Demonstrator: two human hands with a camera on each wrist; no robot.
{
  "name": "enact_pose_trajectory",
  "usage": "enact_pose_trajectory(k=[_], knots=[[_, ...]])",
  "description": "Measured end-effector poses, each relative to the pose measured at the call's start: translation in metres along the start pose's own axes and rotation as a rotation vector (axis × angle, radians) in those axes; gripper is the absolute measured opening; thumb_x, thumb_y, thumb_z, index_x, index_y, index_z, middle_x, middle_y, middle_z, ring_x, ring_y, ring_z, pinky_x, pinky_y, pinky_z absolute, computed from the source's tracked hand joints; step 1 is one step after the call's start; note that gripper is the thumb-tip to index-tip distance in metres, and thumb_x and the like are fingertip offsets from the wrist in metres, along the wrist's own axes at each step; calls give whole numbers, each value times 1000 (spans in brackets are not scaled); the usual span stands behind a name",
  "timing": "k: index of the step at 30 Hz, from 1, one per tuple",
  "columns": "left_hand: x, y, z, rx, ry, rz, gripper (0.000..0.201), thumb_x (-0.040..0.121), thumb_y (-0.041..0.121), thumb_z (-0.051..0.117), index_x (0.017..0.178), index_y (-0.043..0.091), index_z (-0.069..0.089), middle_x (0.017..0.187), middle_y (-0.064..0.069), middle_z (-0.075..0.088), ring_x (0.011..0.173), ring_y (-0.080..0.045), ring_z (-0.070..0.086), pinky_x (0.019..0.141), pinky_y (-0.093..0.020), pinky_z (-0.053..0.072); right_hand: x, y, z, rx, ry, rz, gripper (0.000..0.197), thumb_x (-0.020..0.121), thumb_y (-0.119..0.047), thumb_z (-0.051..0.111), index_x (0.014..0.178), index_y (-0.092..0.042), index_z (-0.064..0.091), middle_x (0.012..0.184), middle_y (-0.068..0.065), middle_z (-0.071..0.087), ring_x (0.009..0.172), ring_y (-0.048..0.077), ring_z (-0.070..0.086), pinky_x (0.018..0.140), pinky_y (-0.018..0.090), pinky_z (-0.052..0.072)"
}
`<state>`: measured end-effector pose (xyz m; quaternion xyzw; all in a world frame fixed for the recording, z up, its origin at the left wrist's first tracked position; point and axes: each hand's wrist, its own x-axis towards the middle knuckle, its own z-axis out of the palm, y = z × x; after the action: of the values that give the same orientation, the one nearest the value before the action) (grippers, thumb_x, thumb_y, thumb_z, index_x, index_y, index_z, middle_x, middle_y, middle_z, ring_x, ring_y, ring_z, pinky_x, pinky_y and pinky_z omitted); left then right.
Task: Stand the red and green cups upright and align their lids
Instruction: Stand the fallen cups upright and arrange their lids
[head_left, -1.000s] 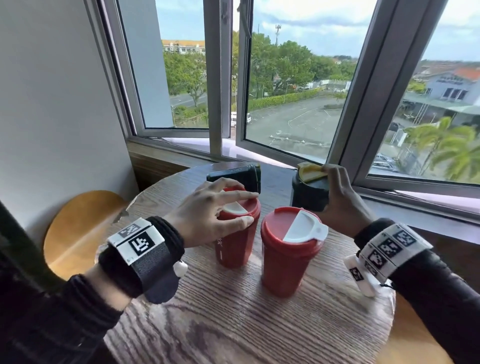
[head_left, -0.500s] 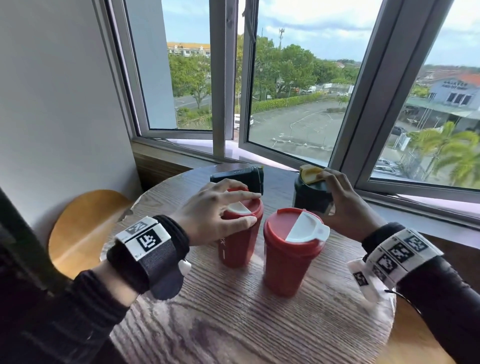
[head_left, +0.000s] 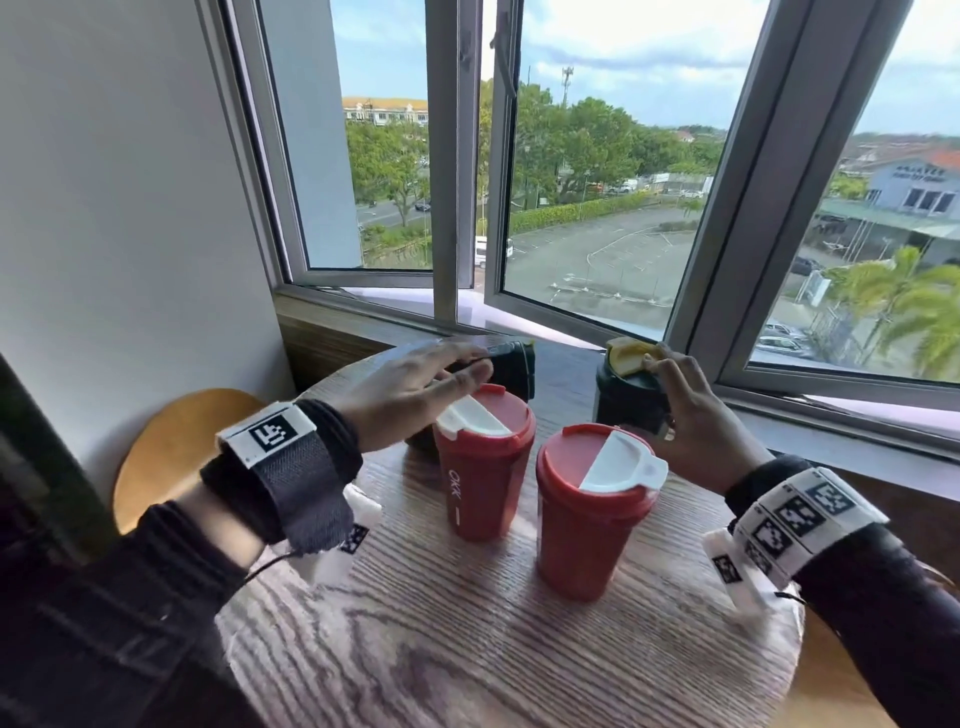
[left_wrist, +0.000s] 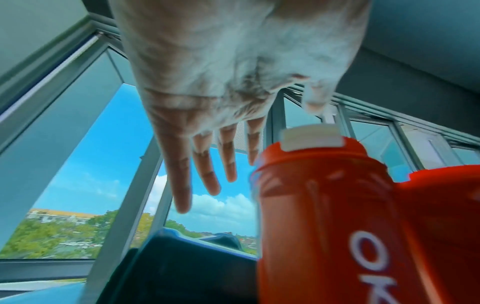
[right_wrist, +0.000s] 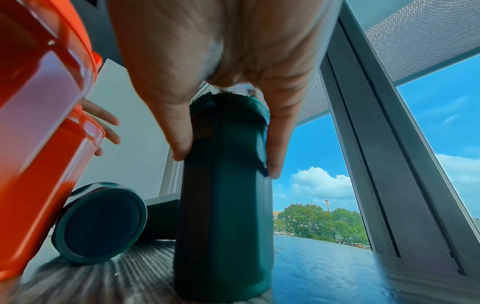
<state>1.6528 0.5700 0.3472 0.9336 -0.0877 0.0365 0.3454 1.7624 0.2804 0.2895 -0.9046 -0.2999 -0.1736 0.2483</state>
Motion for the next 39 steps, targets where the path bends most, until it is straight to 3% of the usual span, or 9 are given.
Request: enact_pose_trajectory(k=[5,8,10,12,15,20,28,34,39], knots=[[26,-30,-12,113,58,-210,49,96,49,33,133,20,47,135,-1,50,121,-13,45,97,-25,32,0,-1,1,7,11,14,75,70,-30,79,131,-7,42,145,13,31,131,31,40,102,45,42],[39,-55,-10,243,0,-356,61,88,65,31,125,23,52,132,-4,54,120,-20,49,104,-35,37,-1,-1,0,18,8,19,76,70,-30,79,131,-7,41,145,13,31,133,30,38,105,44,39],[44,-62,-4,317,-57,-413,71,81,75,27,111,20,59,119,-3,60,107,-22,56,92,-33,46,-1,-1,1,22,8,18,77,70,-30,79,132,-7,41,146,12,30,135,29,36,106,46,39],[45,-62,5,243,-96,-457,55,87,67,30,103,20,55,105,-6,62,87,-21,60,67,-23,49,-1,-1,1,22,6,25,77,70,-30,79,133,-8,40,147,11,30,135,29,36,105,46,39],[45,-64,18,101,-36,-453,51,94,51,36,115,10,57,112,-17,63,93,-26,59,69,-23,40,-1,-1,1,17,8,33,78,70,-31,79,133,-9,40,147,10,29,134,28,38,105,44,39],[45,-72,20,-106,-13,-516,51,93,51,39,125,13,50,114,-17,59,100,-34,62,71,-49,58,-1,-2,1,19,7,40,75,70,-30,79,131,-8,41,146,10,30,132,29,40,105,41,38],[49,-68,19,-143,81,-376,42,94,41,46,110,5,60,74,-6,58,66,-21,61,69,-37,58,0,-1,1,23,3,40,77,69,-30,79,132,-9,41,146,10,30,132,30,40,107,42,37],[48,-60,4,198,145,-221,43,92,46,48,123,17,58,118,-9,63,110,-25,56,90,-29,41,-1,-4,1,18,19,35,75,69,-26,80,130,-5,42,142,13,34,132,32,39,103,45,42],[50,-65,-5,283,145,-104,74,79,60,43,138,15,44,140,-3,49,128,-24,44,109,-37,34,-1,-4,1,26,16,34,74,69,-26,80,129,-4,43,140,13,35,130,32,41,102,46,43]])
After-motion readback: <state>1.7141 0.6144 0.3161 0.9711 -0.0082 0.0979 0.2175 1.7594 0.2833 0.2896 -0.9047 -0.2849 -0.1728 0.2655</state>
